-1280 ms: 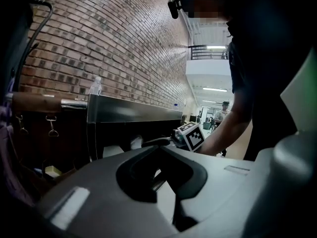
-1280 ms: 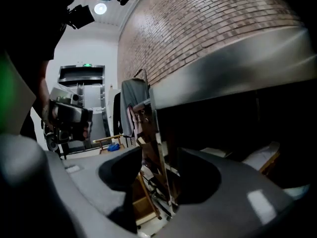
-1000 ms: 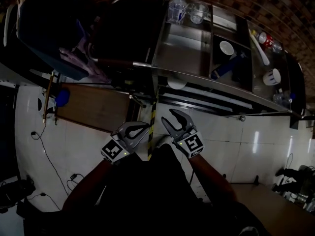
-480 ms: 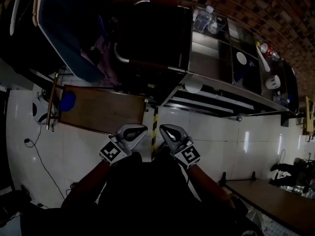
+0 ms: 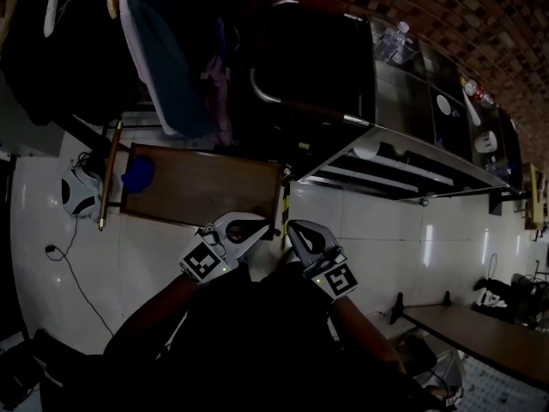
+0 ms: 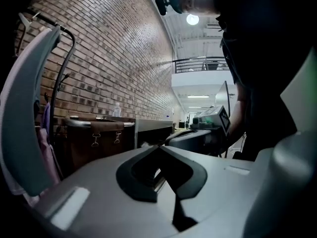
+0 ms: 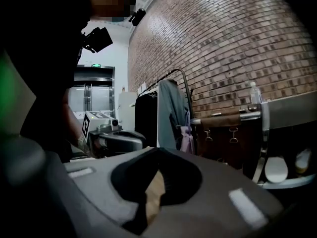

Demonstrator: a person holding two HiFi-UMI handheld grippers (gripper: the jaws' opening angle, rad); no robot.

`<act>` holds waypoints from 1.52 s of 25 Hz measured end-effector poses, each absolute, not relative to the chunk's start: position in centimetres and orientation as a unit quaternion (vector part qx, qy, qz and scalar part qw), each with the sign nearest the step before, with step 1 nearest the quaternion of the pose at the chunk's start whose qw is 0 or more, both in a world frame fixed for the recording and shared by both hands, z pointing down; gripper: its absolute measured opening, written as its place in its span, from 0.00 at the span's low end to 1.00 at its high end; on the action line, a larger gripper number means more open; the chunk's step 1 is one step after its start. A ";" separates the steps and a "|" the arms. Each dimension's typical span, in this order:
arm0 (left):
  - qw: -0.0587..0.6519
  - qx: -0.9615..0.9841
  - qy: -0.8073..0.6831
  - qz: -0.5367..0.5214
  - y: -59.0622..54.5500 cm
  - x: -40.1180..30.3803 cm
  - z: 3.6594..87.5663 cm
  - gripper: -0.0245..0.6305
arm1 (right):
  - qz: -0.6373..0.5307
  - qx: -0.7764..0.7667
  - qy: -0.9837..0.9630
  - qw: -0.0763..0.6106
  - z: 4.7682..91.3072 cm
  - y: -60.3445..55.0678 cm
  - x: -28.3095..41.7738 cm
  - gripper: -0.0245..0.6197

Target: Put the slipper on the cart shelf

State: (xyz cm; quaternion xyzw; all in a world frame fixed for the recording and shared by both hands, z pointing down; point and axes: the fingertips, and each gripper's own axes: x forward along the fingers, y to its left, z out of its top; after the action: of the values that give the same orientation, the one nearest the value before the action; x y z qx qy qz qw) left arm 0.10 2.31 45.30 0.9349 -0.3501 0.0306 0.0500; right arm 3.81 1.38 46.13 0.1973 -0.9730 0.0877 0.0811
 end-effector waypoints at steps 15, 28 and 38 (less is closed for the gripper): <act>0.090 0.908 -0.408 0.036 5.0 0.0 44.2 0.04 | 0.085 0.140 -0.985 0.057 44.9 4.0 3.9 0.04; 0.081 0.911 -0.402 0.047 6.0 -7.3 44.7 0.04 | 0.089 0.125 -0.986 0.066 45.0 5.7 -3.8 0.04; 0.097 0.935 -0.339 0.032 6.4 -14.4 45.6 0.04 | 0.101 0.201 -0.972 0.071 44.4 5.1 -12.4 0.04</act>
State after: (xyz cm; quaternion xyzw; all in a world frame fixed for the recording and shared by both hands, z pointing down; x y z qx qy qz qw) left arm -14.42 6.43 45.61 0.9352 -0.3392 0.0322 0.0965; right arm -12.43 5.09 44.41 0.2005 -0.9719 0.1012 0.0706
